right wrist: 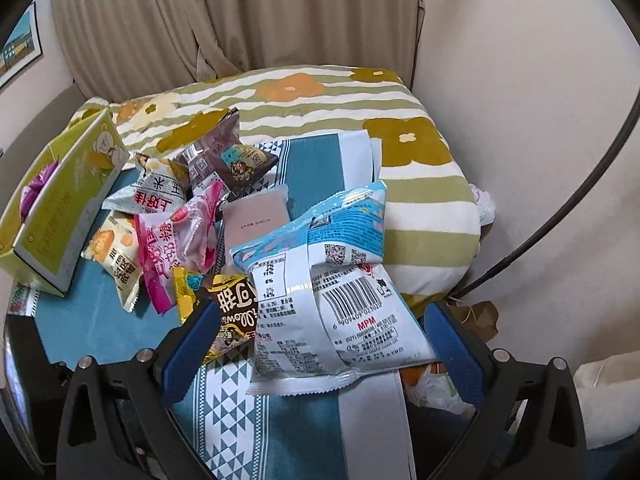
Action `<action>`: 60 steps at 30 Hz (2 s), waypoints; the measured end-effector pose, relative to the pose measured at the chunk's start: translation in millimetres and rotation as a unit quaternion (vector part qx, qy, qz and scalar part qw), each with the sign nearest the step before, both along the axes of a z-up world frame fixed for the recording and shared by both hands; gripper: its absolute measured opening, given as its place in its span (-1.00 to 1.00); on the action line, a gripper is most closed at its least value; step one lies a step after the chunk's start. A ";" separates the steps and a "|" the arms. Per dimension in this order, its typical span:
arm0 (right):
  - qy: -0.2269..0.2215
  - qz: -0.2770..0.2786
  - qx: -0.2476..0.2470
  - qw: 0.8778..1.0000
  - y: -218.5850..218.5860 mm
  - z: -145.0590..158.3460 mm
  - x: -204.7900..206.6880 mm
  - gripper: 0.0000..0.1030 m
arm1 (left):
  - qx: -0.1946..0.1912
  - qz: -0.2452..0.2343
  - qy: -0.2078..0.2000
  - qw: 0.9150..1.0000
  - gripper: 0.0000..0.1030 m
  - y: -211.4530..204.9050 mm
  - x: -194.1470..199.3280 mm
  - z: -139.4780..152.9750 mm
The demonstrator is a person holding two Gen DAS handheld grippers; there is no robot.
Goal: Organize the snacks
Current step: 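Grasp the dark green bar with the left tool while the right tool grasps the white-blue bag, then carry the green bar and white-blue bag over the yellow-green box and open both tools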
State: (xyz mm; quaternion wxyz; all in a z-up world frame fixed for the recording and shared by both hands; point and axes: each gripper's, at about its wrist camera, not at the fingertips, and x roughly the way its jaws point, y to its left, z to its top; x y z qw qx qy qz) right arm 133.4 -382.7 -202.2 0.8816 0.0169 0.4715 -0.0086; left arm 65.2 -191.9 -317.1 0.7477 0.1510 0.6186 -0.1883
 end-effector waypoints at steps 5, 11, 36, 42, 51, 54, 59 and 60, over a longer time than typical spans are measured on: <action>0.007 0.010 -0.013 1.000 3.9 -6.2 8.3 0.97 | -0.004 -0.006 -0.008 1.000 -0.17 5.8 2.1 3.9; 0.014 0.014 -0.020 1.000 1.8 -11.9 16.5 0.96 | -0.009 -0.008 -0.007 1.000 -0.18 7.2 5.0 6.4; 0.025 0.026 0.023 0.999 -4.1 -11.9 13.9 0.19 | -0.048 0.028 -0.018 0.998 -0.18 24.7 28.2 31.6; 0.009 0.035 0.029 0.999 3.7 8.7 3.2 0.19 | -0.058 0.042 -0.051 0.996 -0.18 36.7 29.2 71.2; -0.045 0.070 0.048 0.995 37.2 62.3 -2.1 0.19 | -0.082 0.089 -0.121 0.985 -0.18 76.7 26.2 140.3; -0.063 0.086 0.054 0.993 55.3 79.5 2.1 0.19 | -0.088 0.107 -0.147 0.979 -0.18 97.0 24.2 161.7; -0.086 0.108 0.070 0.988 93.0 106.4 10.2 0.19 | -0.092 0.137 -0.184 0.969 -0.18 144.9 44.1 195.7; -0.090 0.114 0.071 0.987 102.4 111.1 12.8 0.19 | -0.094 0.141 -0.188 0.967 -0.18 152.3 49.2 199.5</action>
